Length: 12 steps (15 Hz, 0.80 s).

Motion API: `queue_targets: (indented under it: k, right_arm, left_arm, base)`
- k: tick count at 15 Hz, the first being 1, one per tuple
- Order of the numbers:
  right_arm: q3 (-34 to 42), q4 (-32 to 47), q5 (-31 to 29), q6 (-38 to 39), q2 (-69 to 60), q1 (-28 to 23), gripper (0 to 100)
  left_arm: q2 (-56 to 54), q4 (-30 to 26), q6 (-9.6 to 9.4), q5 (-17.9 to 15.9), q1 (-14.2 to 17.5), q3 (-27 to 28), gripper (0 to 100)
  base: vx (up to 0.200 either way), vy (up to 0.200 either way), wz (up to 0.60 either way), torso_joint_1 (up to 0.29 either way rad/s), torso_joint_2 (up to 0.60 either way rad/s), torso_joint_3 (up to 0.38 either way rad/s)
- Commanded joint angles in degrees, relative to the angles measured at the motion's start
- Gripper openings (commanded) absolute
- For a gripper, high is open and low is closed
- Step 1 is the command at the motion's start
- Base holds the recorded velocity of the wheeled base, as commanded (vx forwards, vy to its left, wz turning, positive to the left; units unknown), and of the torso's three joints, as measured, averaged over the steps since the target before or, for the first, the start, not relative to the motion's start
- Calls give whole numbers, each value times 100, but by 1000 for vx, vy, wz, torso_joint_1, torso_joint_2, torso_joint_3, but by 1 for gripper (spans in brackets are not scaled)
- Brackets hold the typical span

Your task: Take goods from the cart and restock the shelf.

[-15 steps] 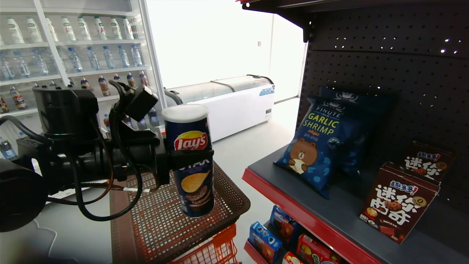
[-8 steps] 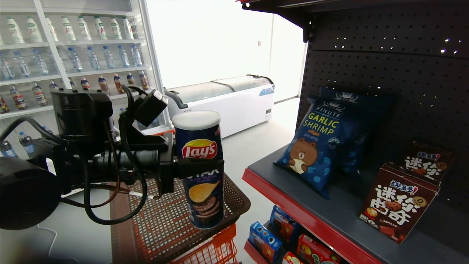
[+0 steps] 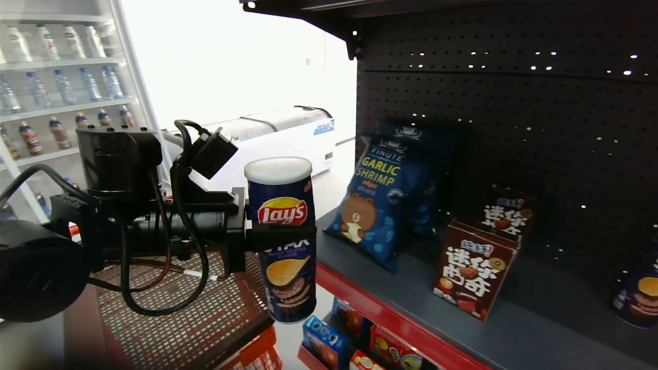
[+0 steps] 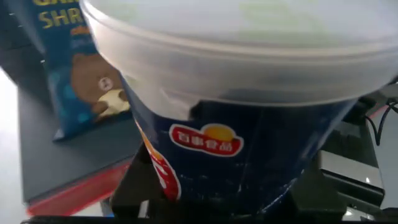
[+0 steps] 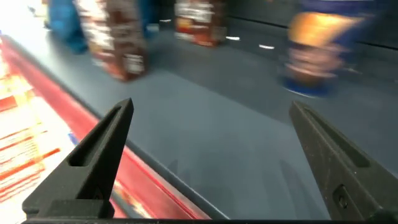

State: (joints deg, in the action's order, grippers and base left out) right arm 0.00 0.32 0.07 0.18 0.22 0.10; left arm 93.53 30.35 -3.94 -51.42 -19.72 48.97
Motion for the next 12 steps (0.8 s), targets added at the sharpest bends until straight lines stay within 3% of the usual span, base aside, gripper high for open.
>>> queue_targets:
  k: [1,4,7,10,12]
  right_arm:
    - [0,3,1,-1,4,-1,100]
    - [0,3,1,-1,4,-1,100]
    - [0,3,1,-1,4,-1,100]
    - [0,3,1,-1,4,-1,100]
    - [0,3,1,-1,4,-1,100]
  left_arm:
    - [25,6,-2,0,-58,-1,0]
    - [60,14,-2,-17,-111,7,0]
    - [43,14,-2,-254,-163,7,0]
    - [-10,14,7,-272,-401,51,0]
    - [-291,-3,227,-272,-770,51,0]
  base:
    - [0,0,-600,-2,2,-7]
    - [0,0,-600,4,2,1]
    - [0,0,-600,4,6,1]
    - [0,0,-400,2,2,5]
    - [0,0,0,0,0,0]
